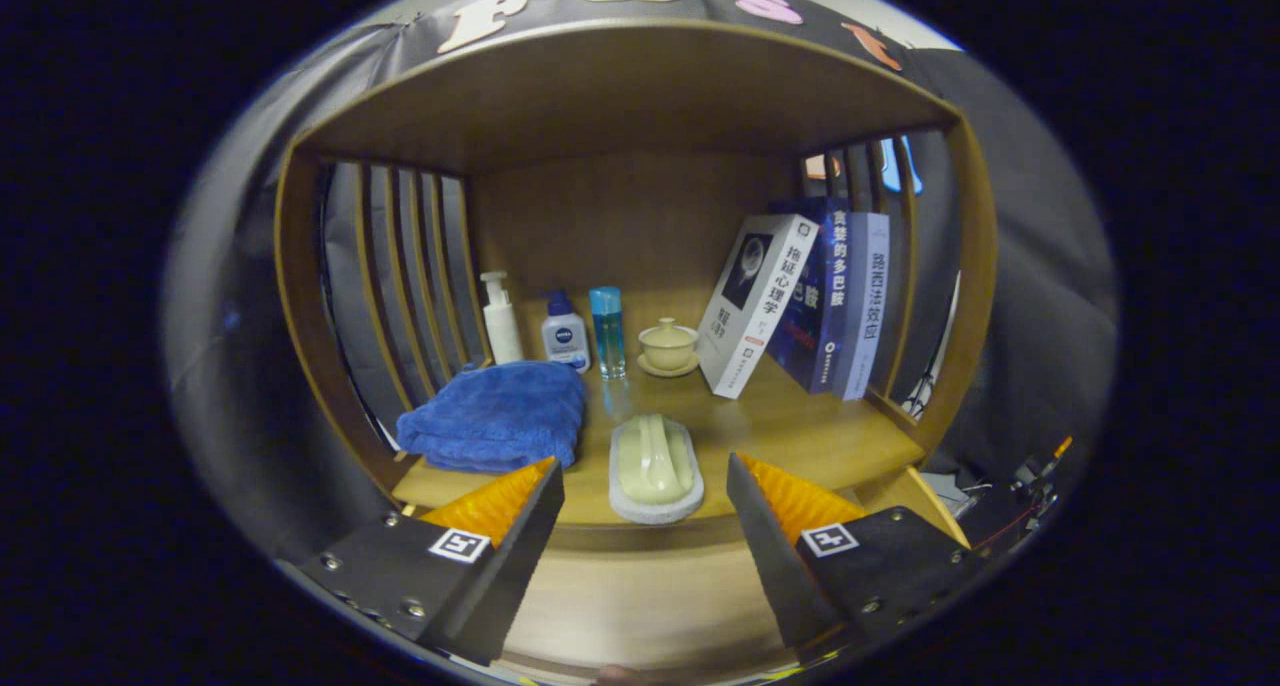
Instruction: Pull open the drawer, take out the items inside it, and place them on the countertop above the cabinet.
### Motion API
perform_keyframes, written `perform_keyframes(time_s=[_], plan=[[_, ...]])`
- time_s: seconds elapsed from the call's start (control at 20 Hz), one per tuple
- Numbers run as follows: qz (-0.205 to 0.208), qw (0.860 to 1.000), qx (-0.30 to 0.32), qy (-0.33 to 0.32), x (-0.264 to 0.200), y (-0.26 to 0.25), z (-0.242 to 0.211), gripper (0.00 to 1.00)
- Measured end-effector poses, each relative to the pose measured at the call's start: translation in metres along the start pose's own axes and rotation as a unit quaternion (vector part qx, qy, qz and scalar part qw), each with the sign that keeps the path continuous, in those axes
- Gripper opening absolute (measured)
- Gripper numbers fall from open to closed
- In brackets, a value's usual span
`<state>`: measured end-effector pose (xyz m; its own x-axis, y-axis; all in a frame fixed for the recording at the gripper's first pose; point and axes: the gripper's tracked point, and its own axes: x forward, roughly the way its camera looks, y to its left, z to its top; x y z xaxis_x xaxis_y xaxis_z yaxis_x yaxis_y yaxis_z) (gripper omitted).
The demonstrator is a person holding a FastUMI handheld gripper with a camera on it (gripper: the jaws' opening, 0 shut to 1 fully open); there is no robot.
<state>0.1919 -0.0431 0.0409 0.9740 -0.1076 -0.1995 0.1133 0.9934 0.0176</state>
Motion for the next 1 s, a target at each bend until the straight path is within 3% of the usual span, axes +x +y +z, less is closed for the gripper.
perform_keyframes(time_s=[0.55, 1.0], plan=[[-0.005, 0.997, -0.014, -0.069, -0.111, -0.016, -0.041, 0.98], [-0.002, 0.998, -0.008, -0.058, -0.135, -0.015, -0.123, 0.98]])
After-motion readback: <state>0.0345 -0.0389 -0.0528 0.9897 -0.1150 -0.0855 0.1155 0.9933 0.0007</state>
